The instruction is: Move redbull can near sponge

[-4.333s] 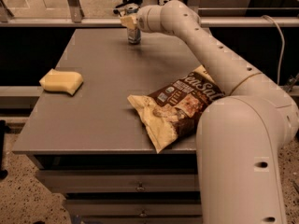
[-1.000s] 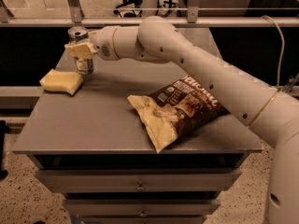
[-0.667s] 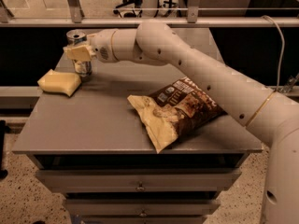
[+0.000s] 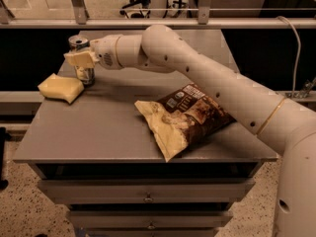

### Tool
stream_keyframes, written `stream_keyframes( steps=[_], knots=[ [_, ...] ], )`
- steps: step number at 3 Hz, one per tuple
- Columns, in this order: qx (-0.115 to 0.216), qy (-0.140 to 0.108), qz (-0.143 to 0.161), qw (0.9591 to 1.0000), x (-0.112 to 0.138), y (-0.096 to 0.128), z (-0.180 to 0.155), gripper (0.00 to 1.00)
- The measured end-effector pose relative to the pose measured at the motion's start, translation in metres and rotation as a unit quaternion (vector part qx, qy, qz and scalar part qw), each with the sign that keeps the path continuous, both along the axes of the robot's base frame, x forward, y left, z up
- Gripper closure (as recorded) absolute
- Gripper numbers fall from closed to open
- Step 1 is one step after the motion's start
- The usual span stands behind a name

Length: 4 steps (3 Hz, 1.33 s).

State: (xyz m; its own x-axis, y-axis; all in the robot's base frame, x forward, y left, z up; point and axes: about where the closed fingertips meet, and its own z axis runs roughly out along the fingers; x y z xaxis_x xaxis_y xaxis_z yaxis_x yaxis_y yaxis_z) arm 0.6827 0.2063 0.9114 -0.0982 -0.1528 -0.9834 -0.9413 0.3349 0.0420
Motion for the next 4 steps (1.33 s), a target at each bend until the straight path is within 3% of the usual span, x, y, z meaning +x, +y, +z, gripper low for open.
stream_keyframes(
  steps=[1,2,3,4],
  knots=[
    [-0.003,-0.005,-0.004,1.0,0.001,0.002,-0.006,0.04],
    [-0.004,-0.007,-0.006,0.9999,0.001,0.002,-0.007,0.0],
    [-0.015,-0.011,-0.021,0.9996,0.007,-0.015,-0.015,0.0],
    [-0.045,-0.014,-0.068,0.9966,0.035,-0.076,-0.029,0.0]
  ],
)
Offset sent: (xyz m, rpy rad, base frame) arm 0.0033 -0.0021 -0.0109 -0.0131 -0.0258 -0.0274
